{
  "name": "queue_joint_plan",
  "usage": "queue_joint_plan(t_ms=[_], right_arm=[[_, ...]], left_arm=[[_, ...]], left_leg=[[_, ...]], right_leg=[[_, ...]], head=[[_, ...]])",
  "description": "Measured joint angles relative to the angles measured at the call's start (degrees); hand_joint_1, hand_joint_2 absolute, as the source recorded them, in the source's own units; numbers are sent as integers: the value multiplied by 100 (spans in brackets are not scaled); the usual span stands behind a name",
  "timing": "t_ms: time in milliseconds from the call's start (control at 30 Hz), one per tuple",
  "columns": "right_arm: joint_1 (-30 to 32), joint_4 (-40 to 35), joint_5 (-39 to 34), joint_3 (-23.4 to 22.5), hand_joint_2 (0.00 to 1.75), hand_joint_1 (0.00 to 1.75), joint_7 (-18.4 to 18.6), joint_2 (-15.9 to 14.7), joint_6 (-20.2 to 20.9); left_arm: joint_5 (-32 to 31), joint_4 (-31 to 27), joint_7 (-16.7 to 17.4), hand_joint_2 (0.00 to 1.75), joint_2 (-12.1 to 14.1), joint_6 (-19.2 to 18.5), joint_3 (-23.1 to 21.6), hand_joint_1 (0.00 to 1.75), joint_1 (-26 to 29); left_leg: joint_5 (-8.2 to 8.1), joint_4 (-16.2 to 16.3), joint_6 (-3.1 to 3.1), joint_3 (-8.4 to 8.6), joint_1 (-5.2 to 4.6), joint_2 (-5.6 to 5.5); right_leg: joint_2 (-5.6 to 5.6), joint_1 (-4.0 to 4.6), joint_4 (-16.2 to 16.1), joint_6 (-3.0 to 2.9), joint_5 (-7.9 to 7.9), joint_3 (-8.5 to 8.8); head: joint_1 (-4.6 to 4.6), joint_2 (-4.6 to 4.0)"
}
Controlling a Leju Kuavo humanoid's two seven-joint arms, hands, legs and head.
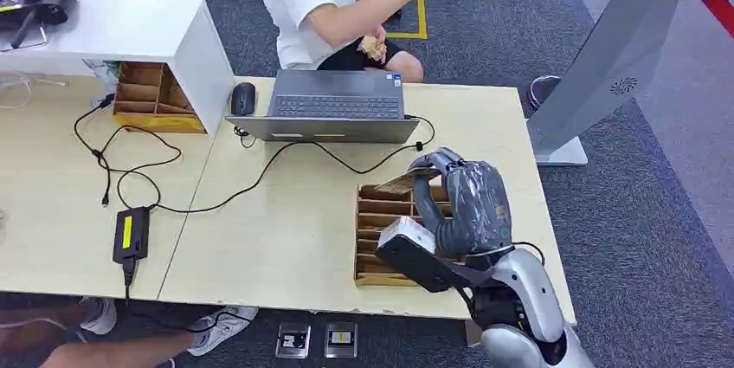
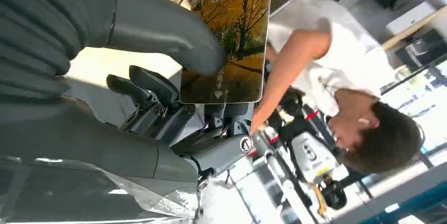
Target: Pass the card to the sensor for recognition and then transmit it.
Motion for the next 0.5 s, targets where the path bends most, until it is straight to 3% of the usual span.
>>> queue_joint_plan(t_ms=[500], right_arm=[[263,9,-2566,-136,175,175,-610,44,-63]], left_arm=[[-35,0,13,0,2,-11,0,0,0]], left_leg=[[-2,0,-2,0,0,-1]], right_leg=[[-1,0,0,0,-1,0]], head=[[2,0]])
